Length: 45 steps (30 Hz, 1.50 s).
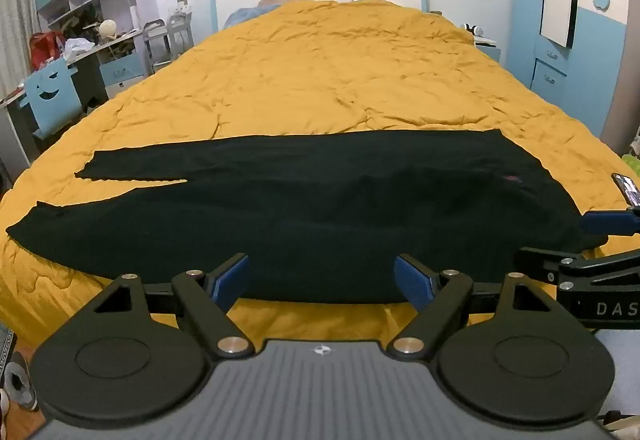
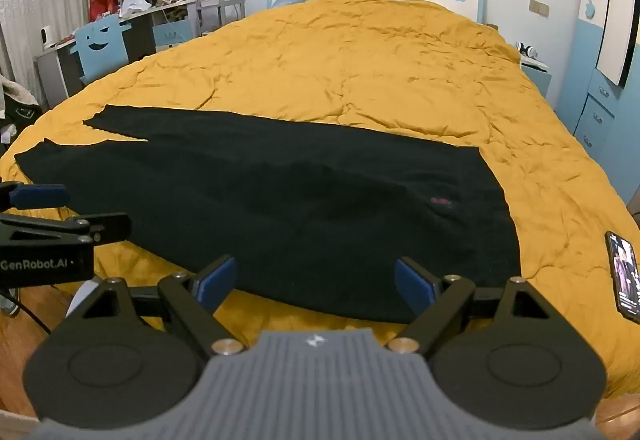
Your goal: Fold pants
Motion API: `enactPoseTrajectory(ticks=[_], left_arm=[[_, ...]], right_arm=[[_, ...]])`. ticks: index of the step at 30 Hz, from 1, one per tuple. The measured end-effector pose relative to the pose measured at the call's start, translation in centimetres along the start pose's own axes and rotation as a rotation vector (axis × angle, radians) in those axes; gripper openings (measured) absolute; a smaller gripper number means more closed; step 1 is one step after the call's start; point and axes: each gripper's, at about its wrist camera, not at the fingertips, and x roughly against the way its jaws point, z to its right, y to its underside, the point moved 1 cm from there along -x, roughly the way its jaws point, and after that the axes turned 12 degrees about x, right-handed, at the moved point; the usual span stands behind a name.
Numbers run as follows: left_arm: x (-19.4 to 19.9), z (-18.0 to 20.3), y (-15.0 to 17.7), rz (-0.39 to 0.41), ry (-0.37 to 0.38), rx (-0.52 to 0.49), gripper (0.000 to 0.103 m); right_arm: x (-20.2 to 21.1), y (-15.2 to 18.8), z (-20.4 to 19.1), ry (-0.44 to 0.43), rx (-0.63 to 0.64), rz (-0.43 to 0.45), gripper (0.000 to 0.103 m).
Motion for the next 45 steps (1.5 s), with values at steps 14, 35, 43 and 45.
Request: enactPoseTrajectory(ticks=[14, 35, 43, 45], left_arm=[[0.02, 0.05, 0.00, -0.007, -0.007, -0.008, 0.095], [-0.14, -0.35, 0.52, -0.008, -0.009, -0.007, 0.095], [-0.16, -0.39, 0.56, -0.009, -0.009, -0.006, 0.095], [-0.16, -0.37, 0.54, -0.009, -0.009, -0.006, 0.095]], right_arm=[[-0.03, 0.13, -0.16, 0.001, 0.016, -0.002, 0.083], [-0.11, -0.17, -0.71, 0.002, 0.022, -0.010, 0.083], [-0.15, -0.17, -0.61, 0.001, 0.020, -0.011, 0.083], [-0.18, -0.19, -0.54, 0.001, 0.020, -0.009, 0.083]])
